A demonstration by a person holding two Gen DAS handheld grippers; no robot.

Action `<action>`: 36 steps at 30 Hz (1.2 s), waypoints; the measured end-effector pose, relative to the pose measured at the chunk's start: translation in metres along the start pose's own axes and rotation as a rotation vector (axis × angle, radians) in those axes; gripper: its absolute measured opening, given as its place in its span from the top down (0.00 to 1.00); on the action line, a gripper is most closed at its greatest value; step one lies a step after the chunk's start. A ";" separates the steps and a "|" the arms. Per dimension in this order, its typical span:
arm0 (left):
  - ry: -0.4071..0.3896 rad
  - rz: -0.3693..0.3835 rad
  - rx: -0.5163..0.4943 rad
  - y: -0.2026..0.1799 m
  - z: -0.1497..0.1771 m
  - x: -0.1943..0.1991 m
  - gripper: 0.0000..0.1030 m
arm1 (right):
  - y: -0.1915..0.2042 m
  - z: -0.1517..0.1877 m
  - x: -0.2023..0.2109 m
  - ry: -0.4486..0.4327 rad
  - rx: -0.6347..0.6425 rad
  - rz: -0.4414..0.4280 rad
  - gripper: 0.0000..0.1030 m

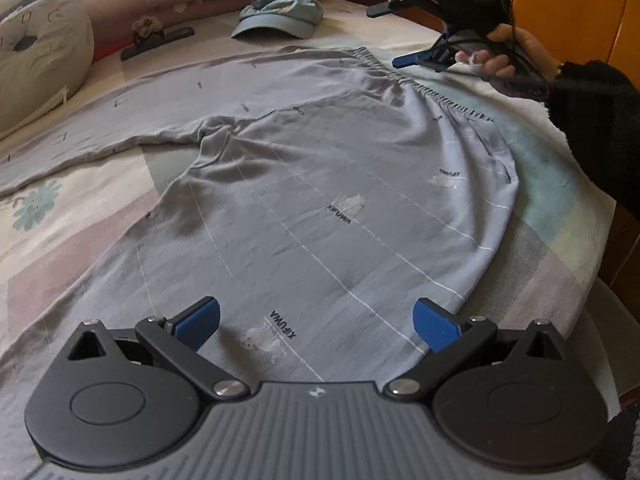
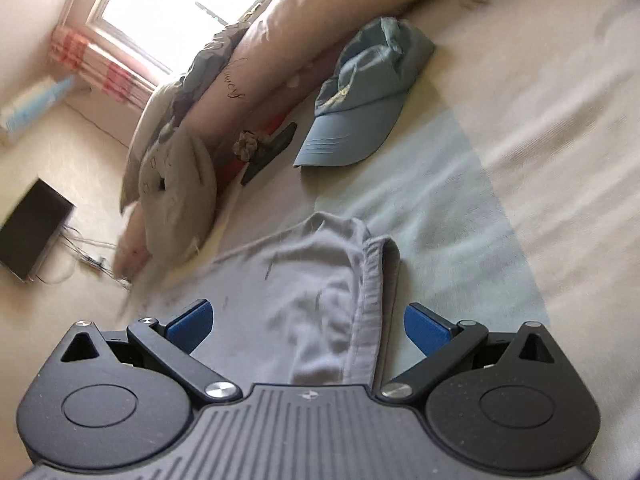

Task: Fold clothes
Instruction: 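Grasp the elastic hem edge of the grey sweatshirt with the right tool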

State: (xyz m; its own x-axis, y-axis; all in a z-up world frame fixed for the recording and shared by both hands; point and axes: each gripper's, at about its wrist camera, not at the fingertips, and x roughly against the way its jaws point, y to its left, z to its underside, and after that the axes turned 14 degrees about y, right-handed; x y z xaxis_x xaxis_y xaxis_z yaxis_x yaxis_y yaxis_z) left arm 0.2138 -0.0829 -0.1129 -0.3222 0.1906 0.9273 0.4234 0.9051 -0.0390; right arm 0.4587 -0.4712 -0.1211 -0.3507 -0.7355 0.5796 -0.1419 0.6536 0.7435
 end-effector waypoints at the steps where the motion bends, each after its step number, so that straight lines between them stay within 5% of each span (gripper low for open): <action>1: 0.005 -0.001 0.004 0.001 0.000 -0.001 0.01 | -0.004 -0.005 -0.005 0.010 -0.018 -0.002 0.00; 13: 0.016 -0.022 0.021 0.001 -0.004 -0.007 0.01 | -0.012 -0.036 -0.034 0.013 -0.106 -0.047 0.00; 36: 0.005 -0.017 0.031 0.004 -0.003 -0.009 0.01 | -0.010 -0.040 -0.043 0.091 -0.047 -0.159 0.00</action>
State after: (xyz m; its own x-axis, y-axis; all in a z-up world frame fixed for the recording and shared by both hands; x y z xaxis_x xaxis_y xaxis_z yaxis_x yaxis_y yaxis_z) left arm 0.2206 -0.0821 -0.1203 -0.3249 0.1730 0.9298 0.3915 0.9195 -0.0343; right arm 0.5117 -0.4534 -0.1401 -0.2419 -0.8434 0.4798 -0.1451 0.5203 0.8416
